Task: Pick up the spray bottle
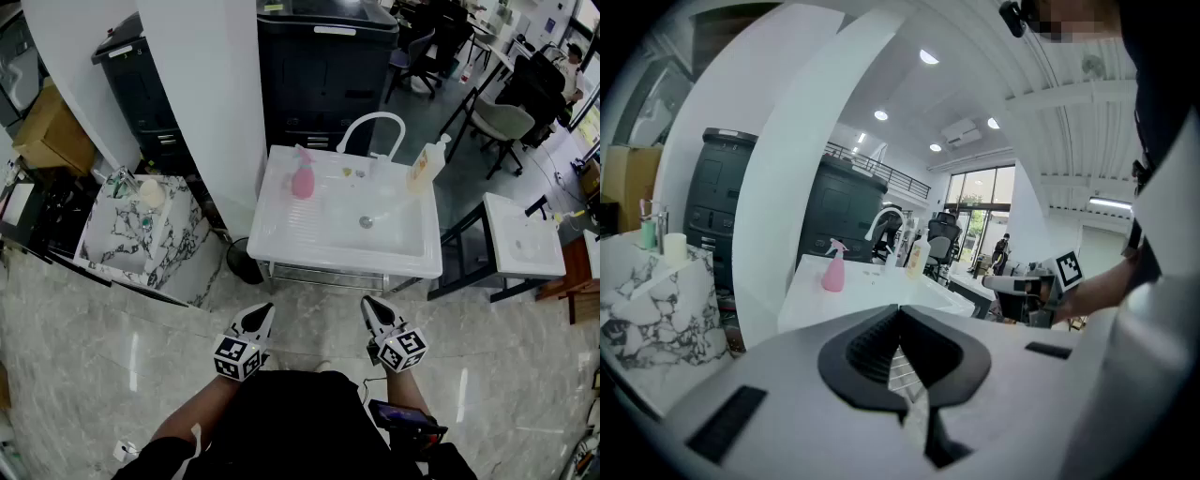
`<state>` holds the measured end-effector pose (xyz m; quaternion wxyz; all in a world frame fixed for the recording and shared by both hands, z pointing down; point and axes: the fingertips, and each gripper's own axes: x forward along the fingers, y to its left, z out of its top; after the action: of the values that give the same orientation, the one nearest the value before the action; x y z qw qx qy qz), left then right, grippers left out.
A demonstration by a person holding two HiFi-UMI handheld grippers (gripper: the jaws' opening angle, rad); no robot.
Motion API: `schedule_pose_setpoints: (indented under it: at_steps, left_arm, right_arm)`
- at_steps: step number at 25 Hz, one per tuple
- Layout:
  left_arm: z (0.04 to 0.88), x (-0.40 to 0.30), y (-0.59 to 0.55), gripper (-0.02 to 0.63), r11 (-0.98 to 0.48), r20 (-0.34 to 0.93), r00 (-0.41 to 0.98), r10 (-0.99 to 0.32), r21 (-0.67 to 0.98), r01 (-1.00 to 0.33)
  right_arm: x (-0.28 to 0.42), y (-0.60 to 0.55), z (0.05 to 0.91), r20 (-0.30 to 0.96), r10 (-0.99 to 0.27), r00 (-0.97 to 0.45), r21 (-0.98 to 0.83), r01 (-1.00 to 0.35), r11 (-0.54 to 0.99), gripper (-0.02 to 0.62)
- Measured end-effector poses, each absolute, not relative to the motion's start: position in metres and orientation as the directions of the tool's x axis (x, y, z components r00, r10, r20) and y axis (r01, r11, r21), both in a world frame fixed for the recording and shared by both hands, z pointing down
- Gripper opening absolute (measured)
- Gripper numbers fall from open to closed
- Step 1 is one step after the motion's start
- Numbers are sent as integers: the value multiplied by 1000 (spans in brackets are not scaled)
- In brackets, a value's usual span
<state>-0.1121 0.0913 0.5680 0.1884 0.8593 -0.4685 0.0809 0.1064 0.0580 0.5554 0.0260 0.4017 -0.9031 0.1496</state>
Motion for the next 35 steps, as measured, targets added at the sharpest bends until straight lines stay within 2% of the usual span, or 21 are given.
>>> schedule_pose_setpoints:
  at_steps: [18, 35]
  left_arm:
    - [573, -22, 111, 8, -423, 358, 482, -800, 234, -876]
    - [564, 8, 99, 8, -429, 355, 474, -806, 200, -881]
  right_arm:
    - [181, 71, 574, 175, -640, -748, -272, -661, 699, 26]
    - [226, 47, 582, 160, -704, -692, -313, -712, 628, 26]
